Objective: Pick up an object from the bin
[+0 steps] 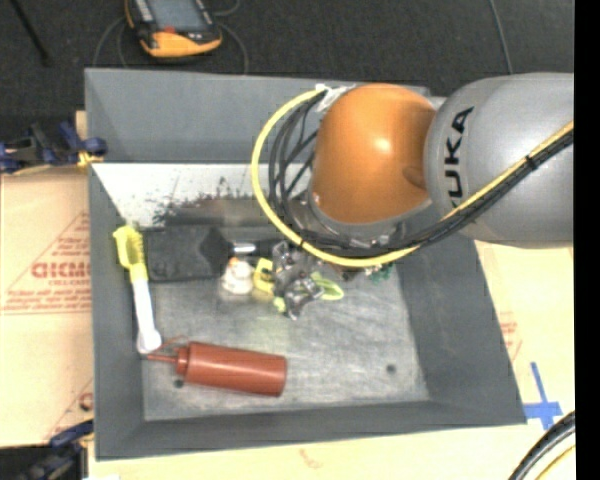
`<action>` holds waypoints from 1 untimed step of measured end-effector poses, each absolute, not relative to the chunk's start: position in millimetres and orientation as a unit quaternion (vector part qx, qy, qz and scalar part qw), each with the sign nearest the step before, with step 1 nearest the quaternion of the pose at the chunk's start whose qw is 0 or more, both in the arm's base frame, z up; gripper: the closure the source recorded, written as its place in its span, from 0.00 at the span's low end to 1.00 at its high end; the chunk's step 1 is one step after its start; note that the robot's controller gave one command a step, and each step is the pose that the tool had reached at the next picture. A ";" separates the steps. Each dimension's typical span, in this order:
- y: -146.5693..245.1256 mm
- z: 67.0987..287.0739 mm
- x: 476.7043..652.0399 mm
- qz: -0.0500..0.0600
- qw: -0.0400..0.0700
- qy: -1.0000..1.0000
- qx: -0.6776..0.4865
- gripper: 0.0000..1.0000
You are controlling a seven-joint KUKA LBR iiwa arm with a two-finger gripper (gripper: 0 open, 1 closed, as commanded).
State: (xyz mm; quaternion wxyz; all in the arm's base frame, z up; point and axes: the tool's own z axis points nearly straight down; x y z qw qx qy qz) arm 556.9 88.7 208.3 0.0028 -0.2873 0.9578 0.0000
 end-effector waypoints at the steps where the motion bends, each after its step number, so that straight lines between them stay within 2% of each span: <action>1: 81.3 196.2 567.0 0.001 0.002 0.986 -0.167 1.00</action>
Offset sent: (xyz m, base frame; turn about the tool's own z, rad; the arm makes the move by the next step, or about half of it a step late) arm 0.0168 -0.1288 -0.0306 -0.2474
